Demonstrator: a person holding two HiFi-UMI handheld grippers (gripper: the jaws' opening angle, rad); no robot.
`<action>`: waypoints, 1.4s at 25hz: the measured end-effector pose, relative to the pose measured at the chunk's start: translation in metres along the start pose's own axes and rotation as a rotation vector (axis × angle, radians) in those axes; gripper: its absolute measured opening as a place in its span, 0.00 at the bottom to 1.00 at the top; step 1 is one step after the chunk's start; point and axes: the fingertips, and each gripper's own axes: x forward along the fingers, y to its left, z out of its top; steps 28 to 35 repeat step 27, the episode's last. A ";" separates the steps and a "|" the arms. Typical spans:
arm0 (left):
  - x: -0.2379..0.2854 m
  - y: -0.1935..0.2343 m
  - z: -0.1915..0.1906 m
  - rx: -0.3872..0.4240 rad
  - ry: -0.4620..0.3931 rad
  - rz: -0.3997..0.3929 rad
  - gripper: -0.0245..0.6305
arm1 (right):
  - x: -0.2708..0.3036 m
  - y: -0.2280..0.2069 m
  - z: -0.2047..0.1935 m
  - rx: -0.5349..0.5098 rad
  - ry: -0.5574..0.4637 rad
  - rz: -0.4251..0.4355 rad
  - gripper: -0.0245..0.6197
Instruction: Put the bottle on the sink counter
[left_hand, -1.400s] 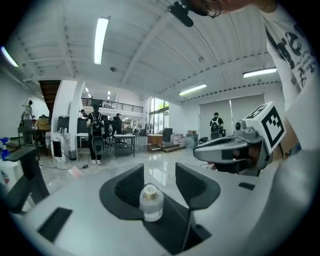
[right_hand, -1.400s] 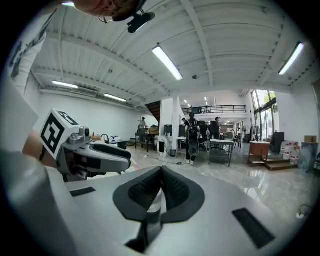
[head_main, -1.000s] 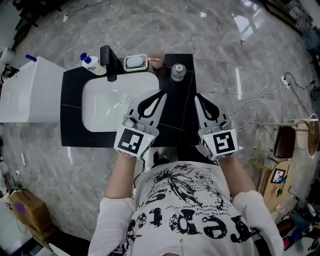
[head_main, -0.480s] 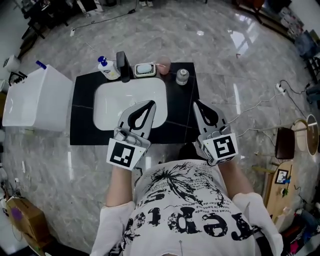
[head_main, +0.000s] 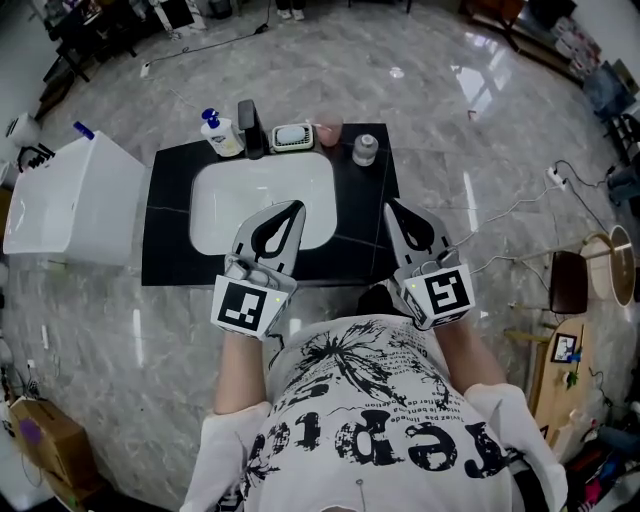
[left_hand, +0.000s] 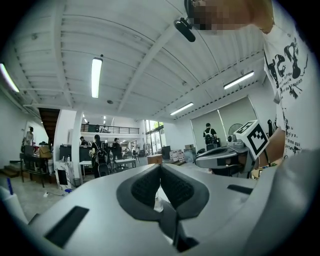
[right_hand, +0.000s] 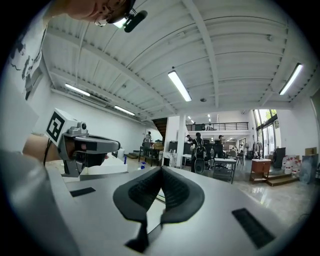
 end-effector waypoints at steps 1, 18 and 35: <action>-0.001 0.000 -0.001 0.008 0.003 0.000 0.06 | 0.000 0.001 0.000 -0.006 0.003 0.001 0.06; -0.005 0.003 0.000 -0.026 -0.019 0.025 0.06 | 0.003 0.007 0.003 -0.022 -0.027 0.006 0.06; 0.000 0.006 0.003 0.003 -0.008 0.025 0.06 | 0.008 0.001 0.007 -0.007 -0.032 -0.003 0.06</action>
